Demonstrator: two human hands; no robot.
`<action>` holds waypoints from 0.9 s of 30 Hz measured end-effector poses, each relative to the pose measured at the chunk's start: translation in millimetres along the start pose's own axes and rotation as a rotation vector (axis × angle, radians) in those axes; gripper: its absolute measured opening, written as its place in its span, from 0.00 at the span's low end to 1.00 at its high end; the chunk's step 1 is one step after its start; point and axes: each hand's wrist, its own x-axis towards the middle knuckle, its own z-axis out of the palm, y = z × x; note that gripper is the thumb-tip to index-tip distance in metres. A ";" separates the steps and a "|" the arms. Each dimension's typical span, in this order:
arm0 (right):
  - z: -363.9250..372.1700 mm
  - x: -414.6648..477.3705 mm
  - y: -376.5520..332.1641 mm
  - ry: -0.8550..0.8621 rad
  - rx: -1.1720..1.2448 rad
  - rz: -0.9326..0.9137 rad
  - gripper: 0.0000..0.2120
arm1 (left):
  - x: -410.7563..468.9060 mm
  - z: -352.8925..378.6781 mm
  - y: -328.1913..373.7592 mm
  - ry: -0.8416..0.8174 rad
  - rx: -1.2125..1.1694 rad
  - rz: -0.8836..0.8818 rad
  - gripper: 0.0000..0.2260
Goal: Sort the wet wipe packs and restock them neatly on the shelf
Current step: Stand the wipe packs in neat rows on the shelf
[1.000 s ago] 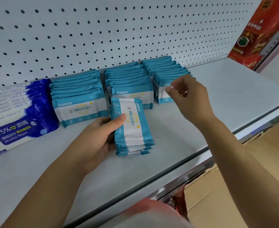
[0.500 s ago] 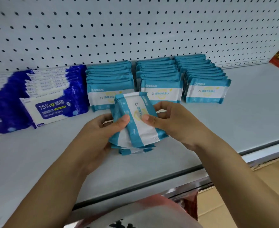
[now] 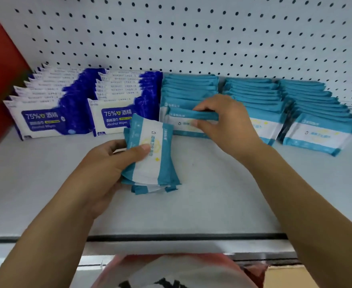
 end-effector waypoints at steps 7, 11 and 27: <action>16.4 -1.0 4.2 0.293 -0.258 -0.039 0.20 | -3.2 12.1 3.9 -0.065 -0.027 0.038 0.25; -15.8 -17.5 -27.1 0.204 0.121 0.244 0.10 | 1.7 26.3 9.2 -0.103 -0.085 0.060 0.25; -78.1 -78.7 -24.4 -0.042 0.725 0.779 0.15 | 13.6 95.7 4.2 -0.359 0.004 0.082 0.22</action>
